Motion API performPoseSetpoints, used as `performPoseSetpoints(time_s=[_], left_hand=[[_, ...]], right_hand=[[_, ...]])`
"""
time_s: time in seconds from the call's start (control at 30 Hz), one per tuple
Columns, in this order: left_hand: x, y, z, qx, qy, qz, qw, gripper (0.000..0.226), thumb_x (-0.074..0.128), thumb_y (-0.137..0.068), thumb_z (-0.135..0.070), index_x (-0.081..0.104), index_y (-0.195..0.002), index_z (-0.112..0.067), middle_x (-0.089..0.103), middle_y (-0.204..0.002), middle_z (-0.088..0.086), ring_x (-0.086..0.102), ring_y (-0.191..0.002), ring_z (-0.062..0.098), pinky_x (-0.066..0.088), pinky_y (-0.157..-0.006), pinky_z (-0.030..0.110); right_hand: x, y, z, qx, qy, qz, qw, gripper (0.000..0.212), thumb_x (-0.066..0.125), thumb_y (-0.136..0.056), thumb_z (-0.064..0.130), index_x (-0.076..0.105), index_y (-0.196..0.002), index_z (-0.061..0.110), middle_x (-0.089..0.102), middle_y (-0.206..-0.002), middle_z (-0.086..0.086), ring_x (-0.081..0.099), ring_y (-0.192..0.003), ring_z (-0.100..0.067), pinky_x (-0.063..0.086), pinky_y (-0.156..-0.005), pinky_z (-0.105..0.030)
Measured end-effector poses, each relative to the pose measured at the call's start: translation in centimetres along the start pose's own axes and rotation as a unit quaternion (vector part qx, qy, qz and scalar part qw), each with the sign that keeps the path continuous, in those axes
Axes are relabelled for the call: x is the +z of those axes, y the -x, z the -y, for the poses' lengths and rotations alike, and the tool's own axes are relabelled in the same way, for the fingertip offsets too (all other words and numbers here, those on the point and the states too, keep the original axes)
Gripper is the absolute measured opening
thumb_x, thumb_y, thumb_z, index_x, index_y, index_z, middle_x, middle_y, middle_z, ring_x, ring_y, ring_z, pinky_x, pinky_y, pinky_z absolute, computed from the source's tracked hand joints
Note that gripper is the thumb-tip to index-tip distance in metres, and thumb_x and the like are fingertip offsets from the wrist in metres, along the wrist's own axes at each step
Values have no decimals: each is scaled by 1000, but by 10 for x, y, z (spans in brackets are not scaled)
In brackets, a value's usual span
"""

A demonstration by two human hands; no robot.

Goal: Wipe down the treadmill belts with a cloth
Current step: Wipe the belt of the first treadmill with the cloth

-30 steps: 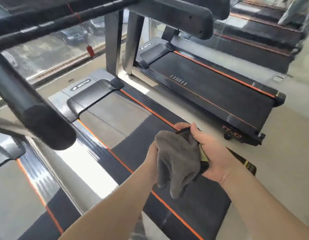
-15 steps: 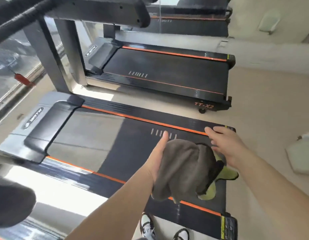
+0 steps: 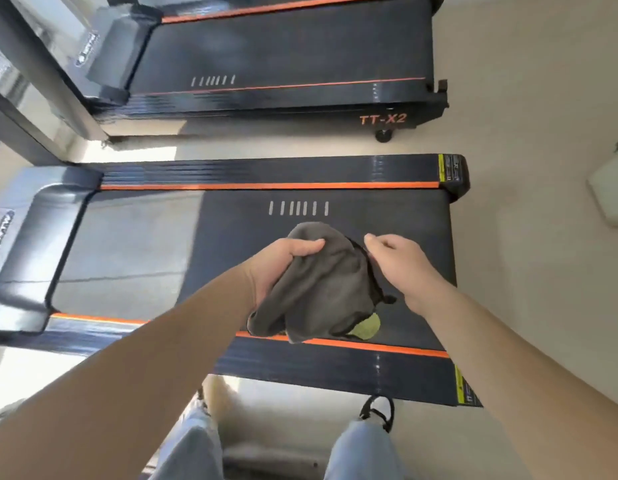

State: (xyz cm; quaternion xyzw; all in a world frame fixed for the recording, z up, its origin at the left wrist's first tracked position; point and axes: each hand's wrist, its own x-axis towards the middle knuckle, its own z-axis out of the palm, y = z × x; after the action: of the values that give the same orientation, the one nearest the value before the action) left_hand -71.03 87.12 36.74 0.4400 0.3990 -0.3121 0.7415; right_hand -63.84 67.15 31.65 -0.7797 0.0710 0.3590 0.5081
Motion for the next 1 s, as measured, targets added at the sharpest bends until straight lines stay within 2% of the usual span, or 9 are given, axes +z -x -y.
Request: performPoseSetpoints(time_s=[0.1,0.2,0.27,0.47,0.57,0.7,0.77,0.9,1.0], left_hand=[[-55,-50,10,-9,-21,-10,1000,61,74,-89,-37,62,-135,1,67,-131,23,63,-125,36,38,-117,51],[-117,-111,35,-11,-12,-33,999,41,67,-94,-28,67,-121,3,71,-118,25,69,-108,35,49,-106,45],[-157,-148,57,-20,-6,-43,999,34,61,-97,-25,68,-117,2,72,-114,24,72,-101,34,51,-99,44],[-300,-214,115,-27,1,-55,998,34,60,-99,-26,70,-123,-4,72,-120,21,73,-98,33,53,-98,43],[-377,-226,134,-13,15,-61,998,32,53,-102,-21,68,-129,-9,74,-114,20,75,-91,32,61,-81,39],[-501,-219,140,36,35,-87,995,41,55,-100,-18,60,-135,3,67,-125,27,66,-108,37,46,-108,49],[-562,-212,138,53,42,-106,992,32,53,-99,-11,65,-125,3,67,-121,28,65,-108,38,41,-112,51],[-654,-199,143,34,28,-93,995,23,48,-99,-6,64,-111,5,66,-108,26,68,-91,36,54,-91,43],[-712,-198,142,36,26,-89,995,29,52,-98,-10,57,-124,2,61,-117,30,65,-101,38,54,-94,44]], right_hand=[[33,-38,-39,4,11,-11,1000,41,50,-103,46,68,-106,9,67,-102,-4,58,-91,-17,49,-75,-34],[93,-86,-73,15,-26,11,999,38,50,-98,59,76,-99,30,72,-107,8,65,-105,-17,58,-94,-48],[144,-118,-94,15,-64,29,997,39,51,-95,66,78,-100,39,73,-111,15,66,-110,-12,56,-100,-45],[311,-188,-157,10,-68,100,993,42,49,-99,64,73,-112,33,70,-116,14,62,-114,-11,50,-105,-39],[390,-218,-167,-4,-76,140,987,44,48,-98,67,78,-103,36,76,-110,11,69,-109,-12,54,-103,-42],[501,-247,-157,-45,-55,188,980,45,44,-101,64,75,-112,34,72,-119,13,64,-116,-9,51,-106,-38],[552,-254,-147,-62,-54,176,981,42,43,-103,60,72,-116,32,72,-114,10,66,-110,-12,54,-97,-36],[639,-265,-116,-81,-91,119,985,28,47,-107,46,64,-108,24,71,-101,-4,63,-71,-14,46,-48,-27],[697,-277,-99,-124,-50,103,986,21,53,-105,40,63,-93,25,71,-94,-3,61,-73,-13,54,-61,-36]])
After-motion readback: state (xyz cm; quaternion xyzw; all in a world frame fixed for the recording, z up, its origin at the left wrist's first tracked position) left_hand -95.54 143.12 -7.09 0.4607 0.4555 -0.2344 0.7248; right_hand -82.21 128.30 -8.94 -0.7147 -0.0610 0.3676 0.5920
